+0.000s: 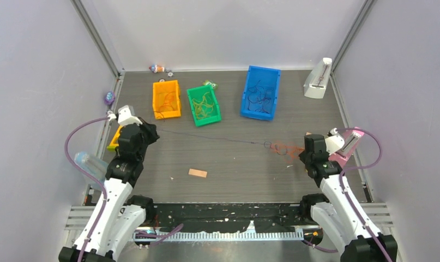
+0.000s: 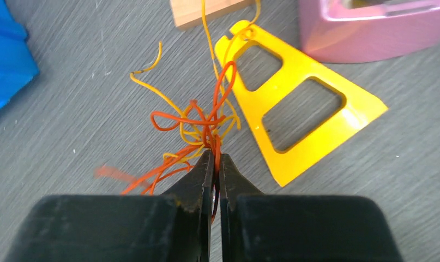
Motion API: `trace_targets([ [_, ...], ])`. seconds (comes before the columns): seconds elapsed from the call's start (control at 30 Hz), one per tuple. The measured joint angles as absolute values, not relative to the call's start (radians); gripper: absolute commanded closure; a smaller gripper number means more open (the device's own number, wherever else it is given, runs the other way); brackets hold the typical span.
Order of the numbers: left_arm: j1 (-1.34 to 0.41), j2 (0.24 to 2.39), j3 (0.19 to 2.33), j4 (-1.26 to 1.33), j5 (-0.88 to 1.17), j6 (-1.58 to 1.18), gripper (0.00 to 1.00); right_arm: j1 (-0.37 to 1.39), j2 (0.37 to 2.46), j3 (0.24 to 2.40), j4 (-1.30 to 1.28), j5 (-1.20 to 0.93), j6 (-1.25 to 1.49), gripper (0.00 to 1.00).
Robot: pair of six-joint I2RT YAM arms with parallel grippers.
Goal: Untangle the cables
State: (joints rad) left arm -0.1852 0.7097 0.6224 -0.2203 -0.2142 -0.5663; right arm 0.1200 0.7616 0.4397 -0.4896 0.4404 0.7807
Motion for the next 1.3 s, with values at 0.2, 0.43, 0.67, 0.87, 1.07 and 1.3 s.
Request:
trace_targets([
  [0.2,-0.157,0.688,0.622,-0.291,-0.319,-0.619,1.00,0.073,0.652,0.434,-0.560,0.518,0.844,0.95],
  [0.43,-0.133,0.653,0.625,-0.294,-0.284,-0.621,1.00,0.060,0.618,0.416,-0.532,0.435,0.756,0.50],
  [0.67,-0.145,0.778,0.768,-0.260,0.046,-0.587,1.00,0.060,0.712,0.415,-0.419,0.104,0.541,0.04],
  [0.87,-0.216,0.870,0.917,-0.256,0.218,-0.564,1.00,0.217,0.793,0.545,-0.390,-0.019,0.389,0.05],
  [1.07,-0.240,0.904,1.056,-0.318,0.285,-0.534,1.00,0.419,0.862,0.694,-0.262,-0.068,0.266,0.02],
  [1.3,-0.240,0.962,1.268,-0.395,0.343,-0.513,1.00,0.488,1.128,0.697,-0.054,-0.184,0.199,0.00],
])
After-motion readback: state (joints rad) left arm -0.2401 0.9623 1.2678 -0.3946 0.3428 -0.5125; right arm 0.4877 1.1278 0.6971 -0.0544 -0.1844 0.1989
